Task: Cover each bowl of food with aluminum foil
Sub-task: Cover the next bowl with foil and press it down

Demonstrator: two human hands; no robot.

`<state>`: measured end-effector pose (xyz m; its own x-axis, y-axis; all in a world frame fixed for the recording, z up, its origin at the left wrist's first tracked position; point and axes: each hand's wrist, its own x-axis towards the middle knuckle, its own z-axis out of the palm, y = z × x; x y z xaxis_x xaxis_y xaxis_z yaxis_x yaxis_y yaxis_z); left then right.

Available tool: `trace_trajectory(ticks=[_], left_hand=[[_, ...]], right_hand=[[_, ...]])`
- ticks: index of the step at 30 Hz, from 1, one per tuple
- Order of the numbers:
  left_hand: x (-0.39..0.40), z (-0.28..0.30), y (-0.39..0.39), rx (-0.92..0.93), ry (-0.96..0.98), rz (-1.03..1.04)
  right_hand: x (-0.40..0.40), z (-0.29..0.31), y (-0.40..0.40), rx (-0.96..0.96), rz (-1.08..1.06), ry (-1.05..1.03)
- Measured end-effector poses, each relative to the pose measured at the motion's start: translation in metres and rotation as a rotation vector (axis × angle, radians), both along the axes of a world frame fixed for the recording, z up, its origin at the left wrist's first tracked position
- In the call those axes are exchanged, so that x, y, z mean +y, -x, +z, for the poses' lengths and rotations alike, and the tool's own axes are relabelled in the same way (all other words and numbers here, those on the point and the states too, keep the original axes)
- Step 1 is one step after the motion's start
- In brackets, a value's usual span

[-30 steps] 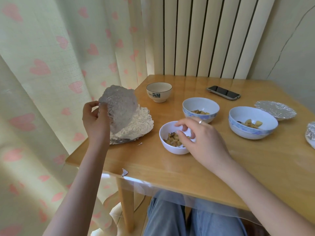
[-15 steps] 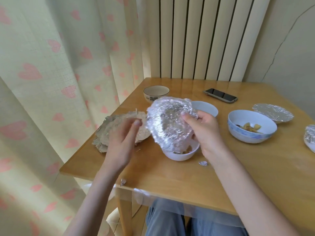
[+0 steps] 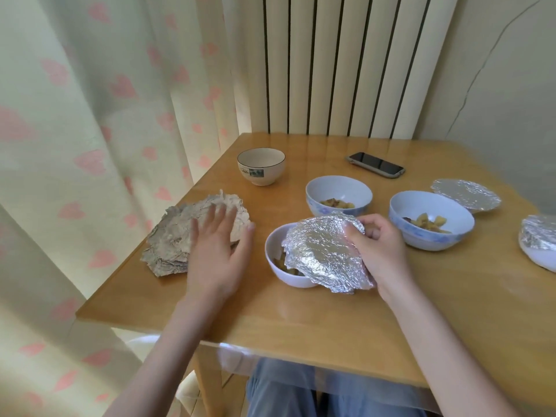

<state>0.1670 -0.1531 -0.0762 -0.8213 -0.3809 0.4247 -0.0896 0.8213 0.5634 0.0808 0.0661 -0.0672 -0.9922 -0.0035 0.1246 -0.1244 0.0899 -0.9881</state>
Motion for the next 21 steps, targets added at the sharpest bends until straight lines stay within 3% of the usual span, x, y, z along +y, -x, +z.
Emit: trace_trajectory(ticks=[5,9,12,21], left_hand=[[0.051,0.006,0.003,0.034,-0.69,-0.315],[0.055,0.003,0.008,0.129,-1.009,-0.228],[0.05,0.0,0.009,0.143,-1.109,-0.169],[0.051,-0.004,0.004,0.294,-1.041,-0.101]], right_hand=[[-0.015,-0.001,0.008,0.023,0.058,-0.128],[-0.026,0.0,0.012,0.044,0.127,-0.182],[-0.029,0.0,0.014,0.045,0.13,-0.179],[-0.027,-0.006,0.008,-0.098,0.135,-0.026]])
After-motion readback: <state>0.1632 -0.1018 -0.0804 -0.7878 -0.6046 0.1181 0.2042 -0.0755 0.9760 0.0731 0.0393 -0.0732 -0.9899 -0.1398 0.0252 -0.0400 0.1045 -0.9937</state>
